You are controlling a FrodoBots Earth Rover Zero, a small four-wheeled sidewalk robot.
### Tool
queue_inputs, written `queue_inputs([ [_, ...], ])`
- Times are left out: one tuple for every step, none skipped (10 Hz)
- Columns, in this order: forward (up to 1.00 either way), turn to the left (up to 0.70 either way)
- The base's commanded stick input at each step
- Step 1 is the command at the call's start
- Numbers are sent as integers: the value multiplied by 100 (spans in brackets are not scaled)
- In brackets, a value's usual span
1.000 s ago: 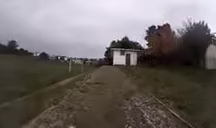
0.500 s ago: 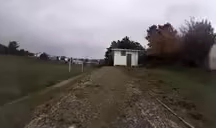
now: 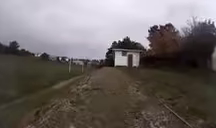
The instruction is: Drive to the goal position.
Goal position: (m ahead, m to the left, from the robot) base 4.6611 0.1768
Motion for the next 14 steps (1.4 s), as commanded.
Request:
queue_inputs([
  [60,0],
  [60,0],
  [60,0],
  [60,0],
  [60,0],
  [60,0],
  [60,0],
  [60,0],
  [60,0],
  [60,-3],
  [60,-13],
  [60,-15],
  [60,-15],
  [60,-15],
])
